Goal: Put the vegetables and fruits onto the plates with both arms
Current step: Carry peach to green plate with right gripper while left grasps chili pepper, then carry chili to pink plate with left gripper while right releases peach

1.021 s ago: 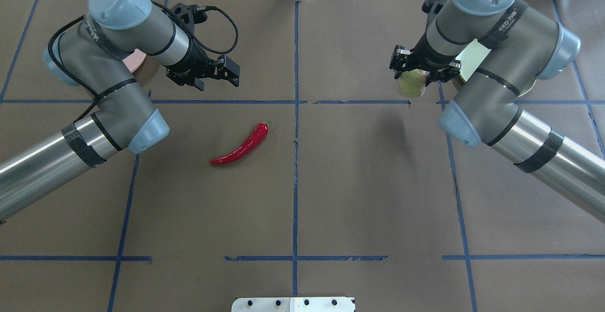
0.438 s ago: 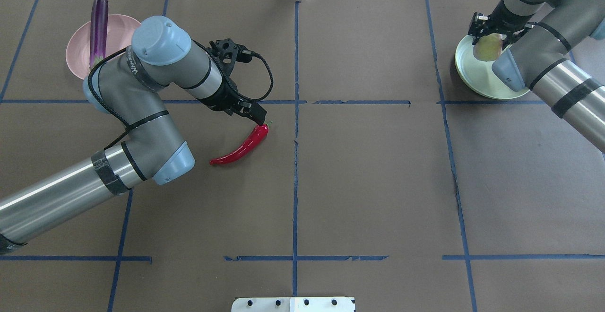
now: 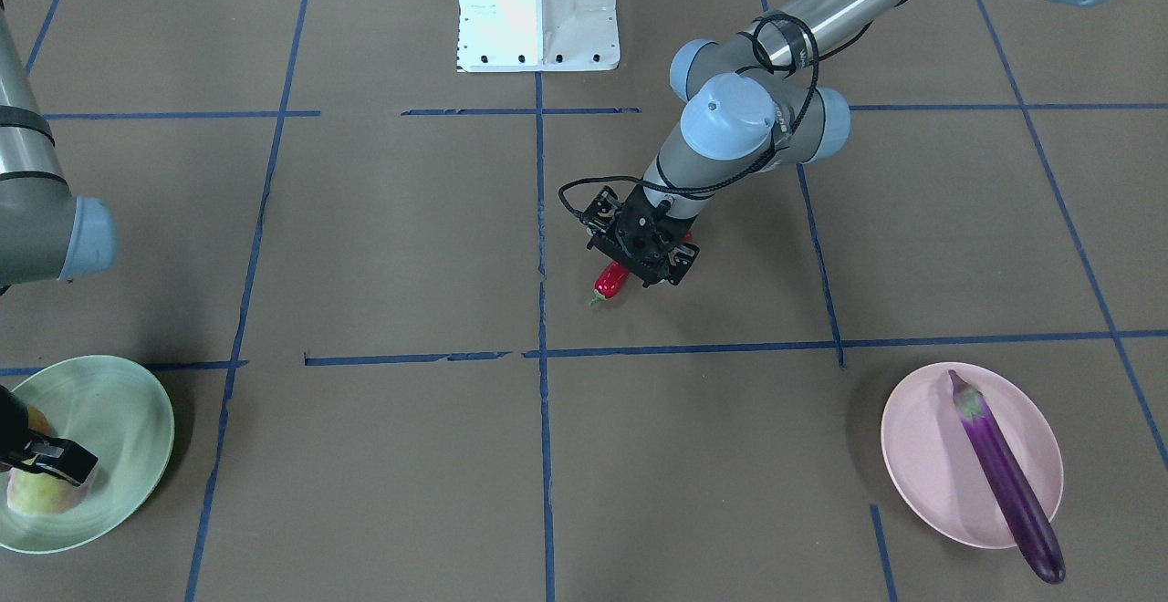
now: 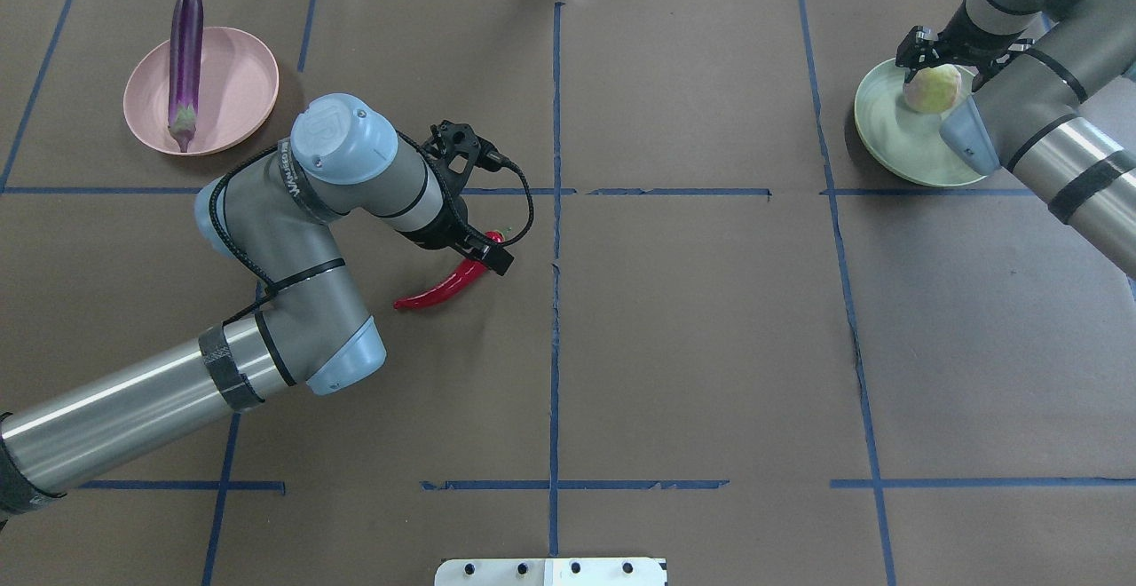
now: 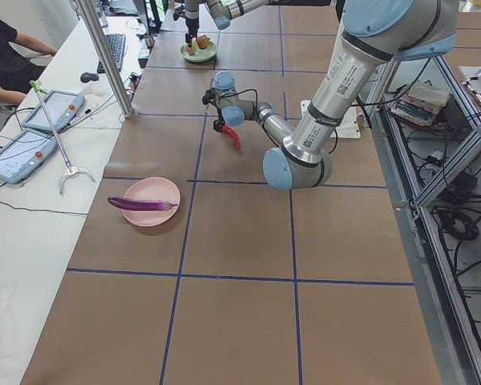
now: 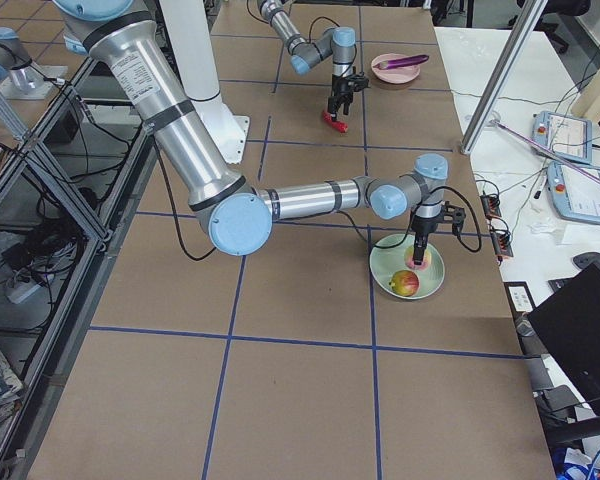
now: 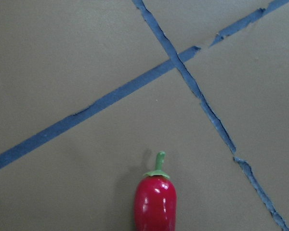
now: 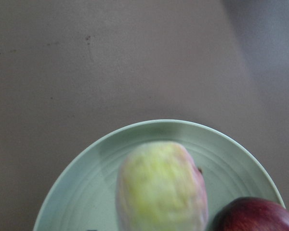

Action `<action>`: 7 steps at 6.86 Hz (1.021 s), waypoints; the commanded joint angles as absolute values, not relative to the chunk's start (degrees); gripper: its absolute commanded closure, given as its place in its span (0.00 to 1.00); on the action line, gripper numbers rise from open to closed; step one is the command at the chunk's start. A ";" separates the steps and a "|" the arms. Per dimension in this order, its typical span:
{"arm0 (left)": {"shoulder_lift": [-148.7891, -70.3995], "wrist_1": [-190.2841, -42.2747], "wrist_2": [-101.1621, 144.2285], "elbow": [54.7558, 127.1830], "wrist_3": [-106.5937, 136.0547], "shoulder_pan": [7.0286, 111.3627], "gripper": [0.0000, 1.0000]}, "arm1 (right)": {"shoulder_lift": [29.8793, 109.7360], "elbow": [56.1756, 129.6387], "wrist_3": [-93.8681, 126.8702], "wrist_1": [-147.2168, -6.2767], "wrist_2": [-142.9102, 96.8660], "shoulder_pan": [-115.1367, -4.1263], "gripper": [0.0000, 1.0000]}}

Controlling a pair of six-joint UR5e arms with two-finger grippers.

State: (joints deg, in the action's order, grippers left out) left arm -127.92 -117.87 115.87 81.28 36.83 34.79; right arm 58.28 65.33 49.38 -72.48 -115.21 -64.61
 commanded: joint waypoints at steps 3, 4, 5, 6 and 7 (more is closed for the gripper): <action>-128.32 -114.09 112.15 81.12 36.21 32.96 0.78 | 63.33 79.11 48.68 -75.04 -122.59 -66.53 0.00; -128.41 -113.56 111.45 81.38 36.30 33.22 1.00 | 64.93 86.24 48.87 -81.76 -124.70 -66.53 0.00; -128.76 -112.51 110.58 82.43 36.82 34.61 1.00 | 67.39 94.49 50.35 -88.26 -124.89 -66.10 0.00; -128.67 -112.59 110.48 83.14 37.70 37.94 1.00 | 75.76 103.79 52.36 -88.33 -126.28 -63.74 0.00; -128.24 -112.59 109.87 83.58 43.97 40.93 1.00 | 80.81 109.19 52.38 -88.07 -127.60 -63.02 0.00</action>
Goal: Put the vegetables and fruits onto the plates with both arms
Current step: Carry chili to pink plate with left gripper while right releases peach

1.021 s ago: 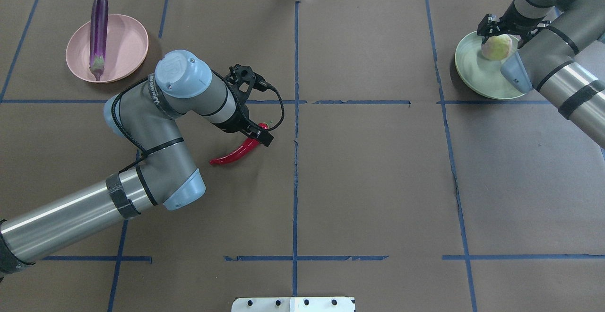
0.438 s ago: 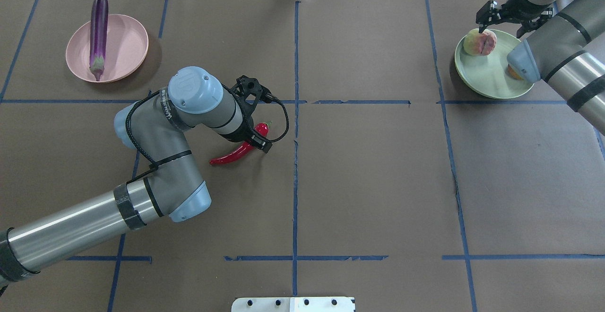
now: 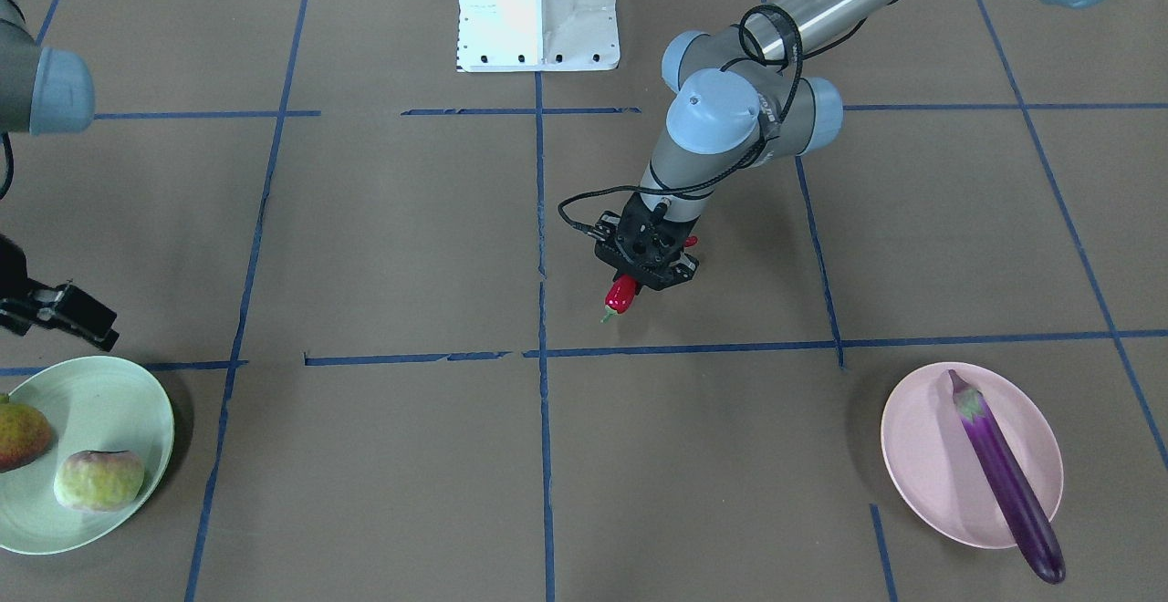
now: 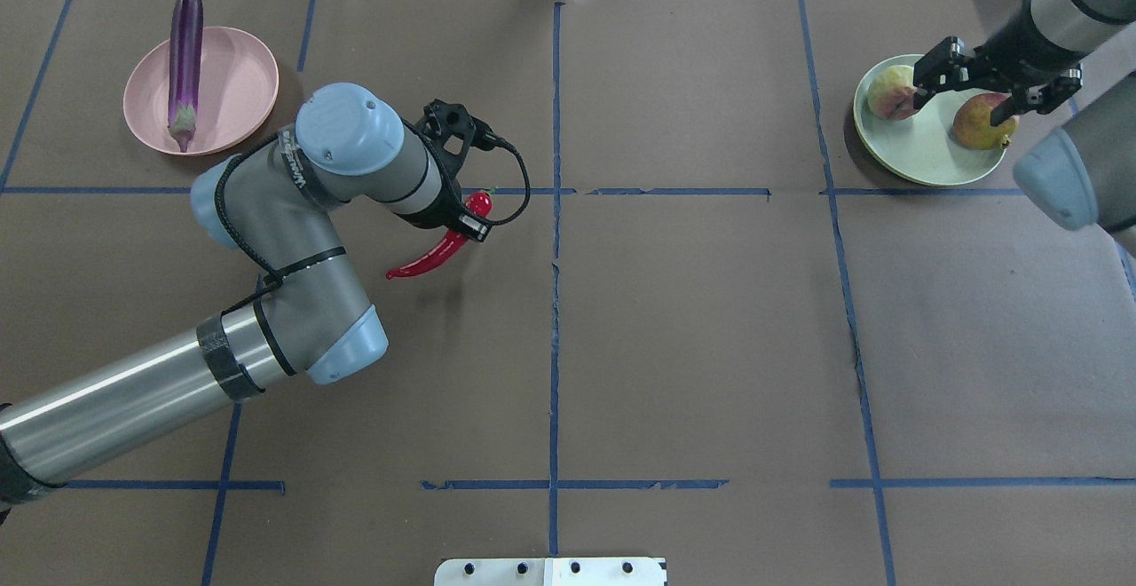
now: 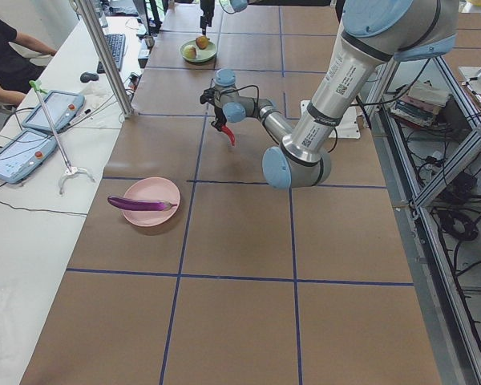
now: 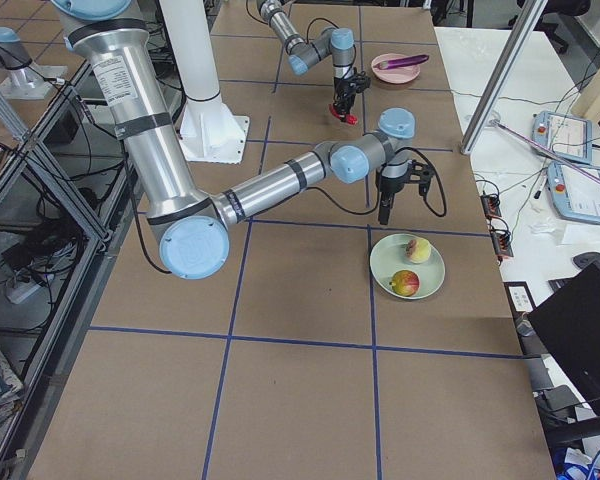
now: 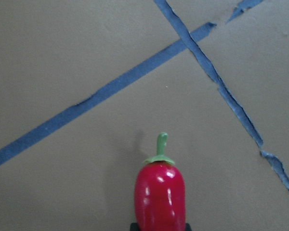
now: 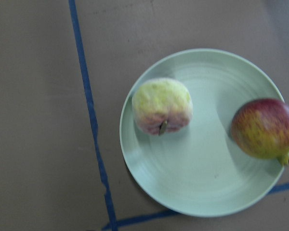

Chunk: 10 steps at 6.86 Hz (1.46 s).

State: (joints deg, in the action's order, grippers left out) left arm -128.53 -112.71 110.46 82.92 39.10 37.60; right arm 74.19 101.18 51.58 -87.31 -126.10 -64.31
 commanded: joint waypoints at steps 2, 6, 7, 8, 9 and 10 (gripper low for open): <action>-124.13 -112.41 109.86 82.80 51.06 47.77 1.00 | 86.90 116.51 52.21 -87.89 -132.70 -62.84 0.00; -130.69 -112.85 110.57 58.91 51.68 59.57 0.94 | 90.79 118.39 51.68 -87.89 -132.80 -62.31 0.00; -130.69 -113.72 110.57 56.10 51.68 60.63 0.87 | 91.05 118.39 51.59 -87.89 -132.80 -62.14 0.00; -130.69 -116.69 110.57 53.20 51.68 60.99 0.63 | 91.23 118.04 51.59 -87.46 -132.72 -61.70 0.00; -130.78 -117.68 110.57 52.57 51.59 60.91 0.29 | 91.23 117.43 51.59 -86.58 -132.71 -61.61 0.00; -130.78 -117.86 112.13 52.82 51.42 60.91 0.00 | 91.23 117.33 51.59 -86.57 -132.63 -61.61 0.00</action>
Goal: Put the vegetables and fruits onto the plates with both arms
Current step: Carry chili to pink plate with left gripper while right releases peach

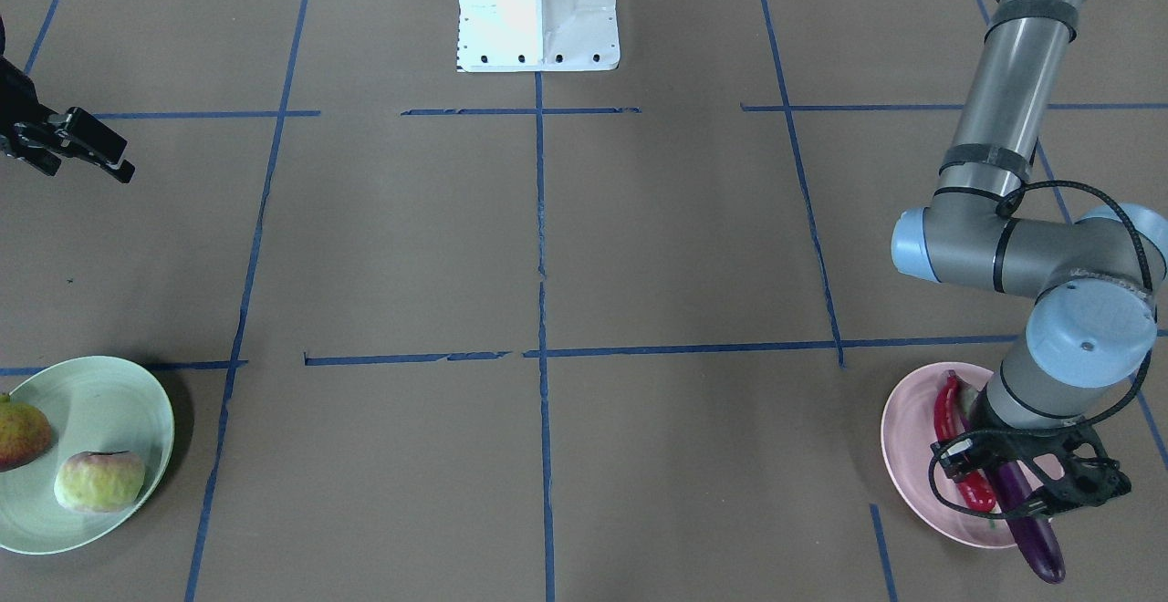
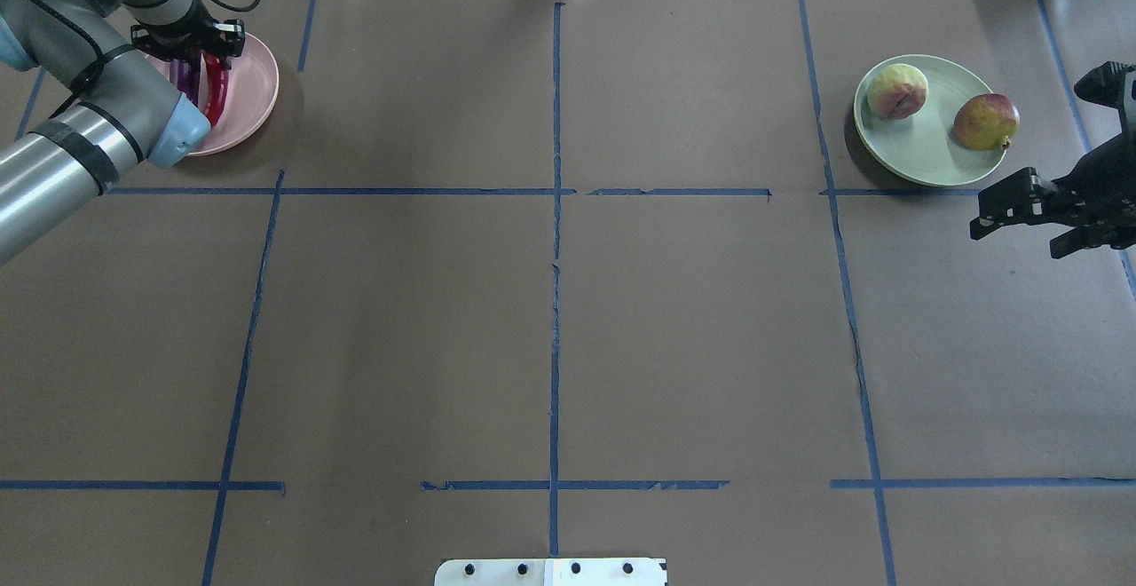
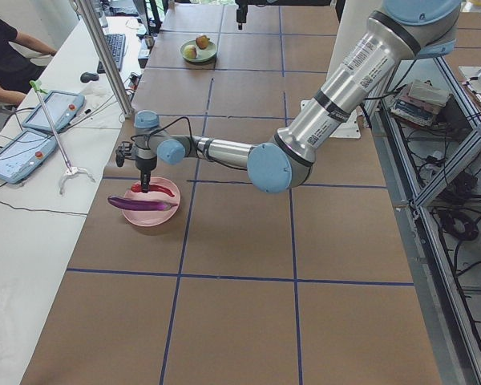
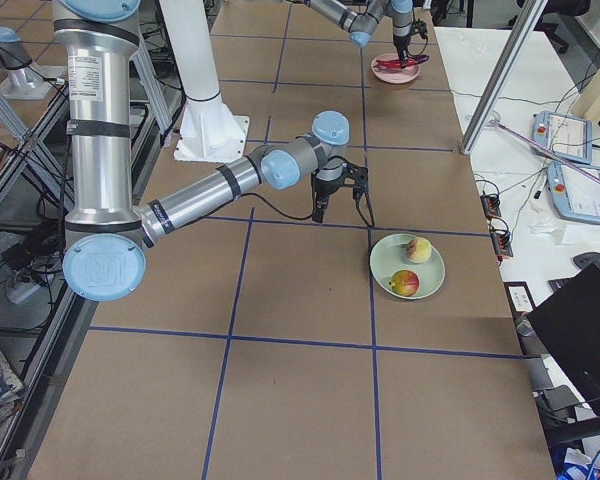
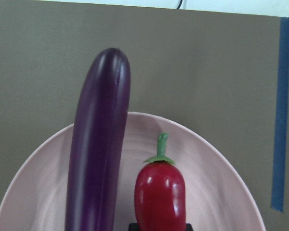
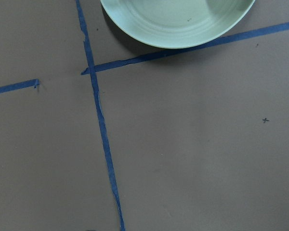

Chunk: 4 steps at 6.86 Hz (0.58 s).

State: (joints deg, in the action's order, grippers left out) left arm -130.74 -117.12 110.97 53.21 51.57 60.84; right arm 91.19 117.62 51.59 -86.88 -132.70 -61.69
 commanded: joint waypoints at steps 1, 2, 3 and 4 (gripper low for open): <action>-130.78 -118.38 114.32 53.43 51.42 61.08 0.00 | 91.23 117.33 51.59 -86.49 -132.63 -61.61 0.00; -129.74 -119.08 120.26 57.09 51.15 63.09 0.00 | 91.32 117.51 51.59 -85.88 -132.63 -61.70 0.00; -123.72 -118.92 127.54 65.66 50.98 64.85 0.00 | 92.80 118.21 51.50 -85.00 -132.54 -62.13 0.00; -115.83 -118.92 128.75 76.36 50.89 65.12 0.00 | 94.64 117.60 49.07 -82.73 -132.63 -65.62 0.00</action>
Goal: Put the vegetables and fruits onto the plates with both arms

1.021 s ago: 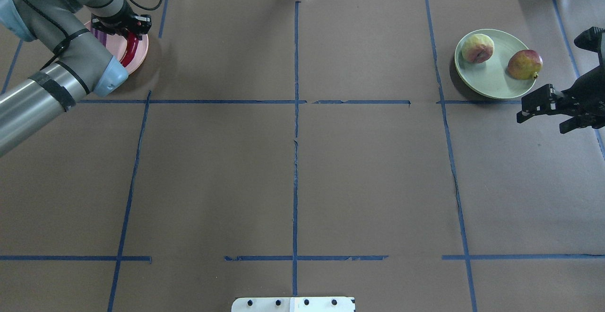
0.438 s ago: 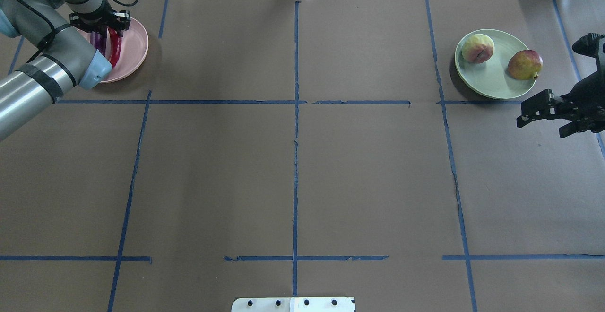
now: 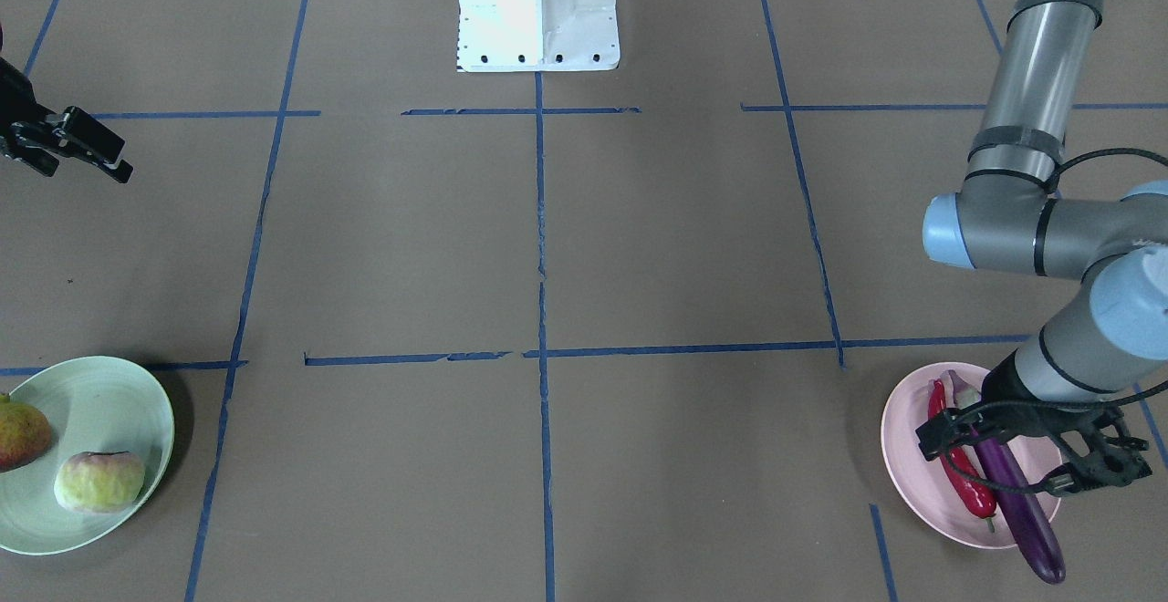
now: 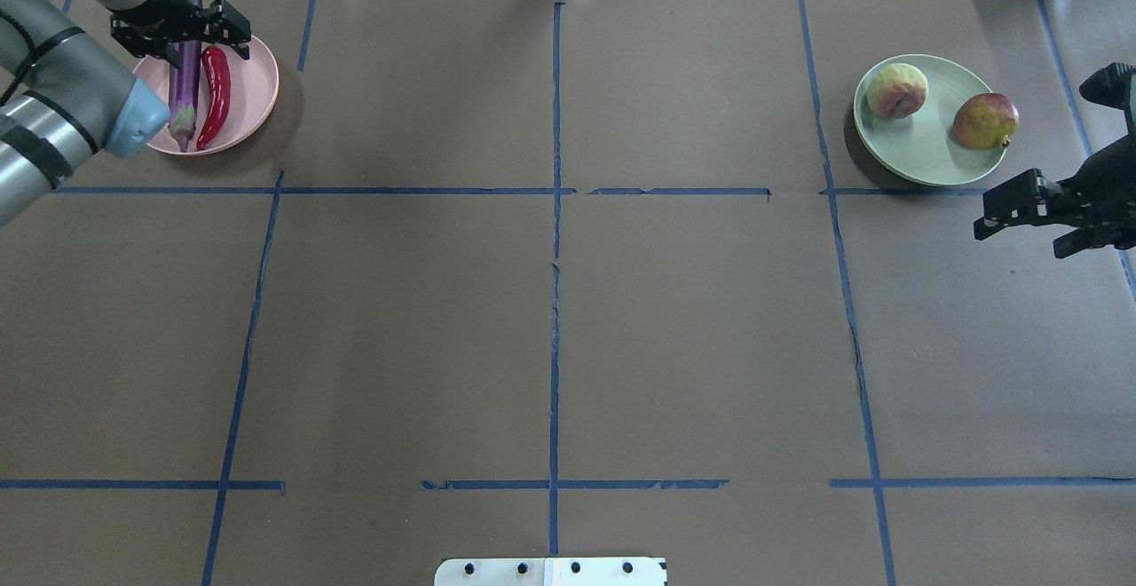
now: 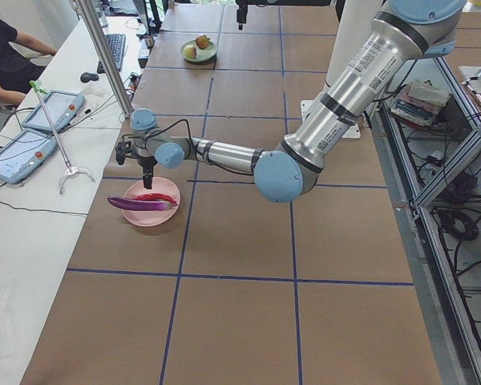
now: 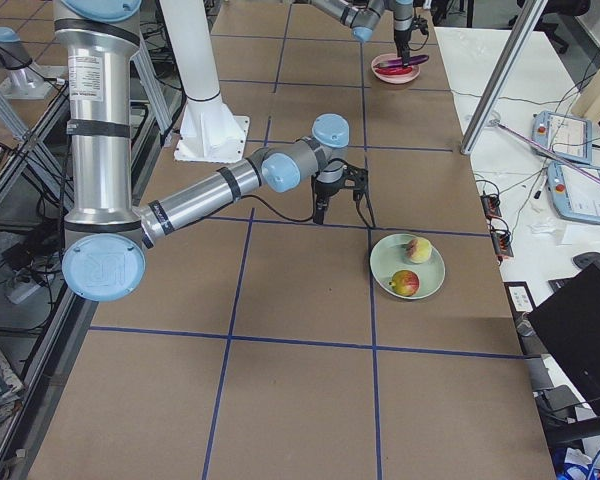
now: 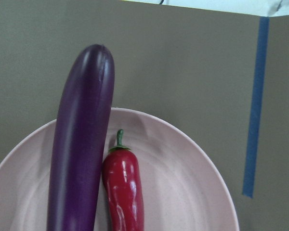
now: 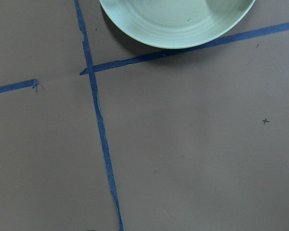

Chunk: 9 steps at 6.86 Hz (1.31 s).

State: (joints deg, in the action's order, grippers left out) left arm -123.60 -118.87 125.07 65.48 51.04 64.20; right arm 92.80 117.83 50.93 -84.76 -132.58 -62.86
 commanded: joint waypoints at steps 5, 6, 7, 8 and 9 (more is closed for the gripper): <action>-92.99 -117.17 135.88 94.40 24.93 78.28 0.00 | 103.17 115.40 22.63 -83.49 -137.19 -81.54 0.00; -90.64 -116.03 135.88 94.22 16.09 82.14 0.00 | 104.23 115.31 20.50 -83.50 -137.20 -82.35 0.00; -90.18 -108.71 135.88 95.18 6.95 85.83 0.00 | 104.33 114.79 18.04 -83.50 -137.11 -82.44 0.00; -90.26 -98.98 136.05 96.93 -2.19 88.57 0.00 | 104.76 114.52 17.67 -83.41 -136.85 -82.53 0.00; -90.44 -90.96 136.05 98.77 -5.50 90.16 0.00 | 105.98 114.78 16.97 -83.41 -136.93 -82.70 0.00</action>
State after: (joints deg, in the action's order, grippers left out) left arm -90.43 -100.49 135.99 96.81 0.87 87.65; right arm 104.88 114.73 17.99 -83.43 -136.95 -82.48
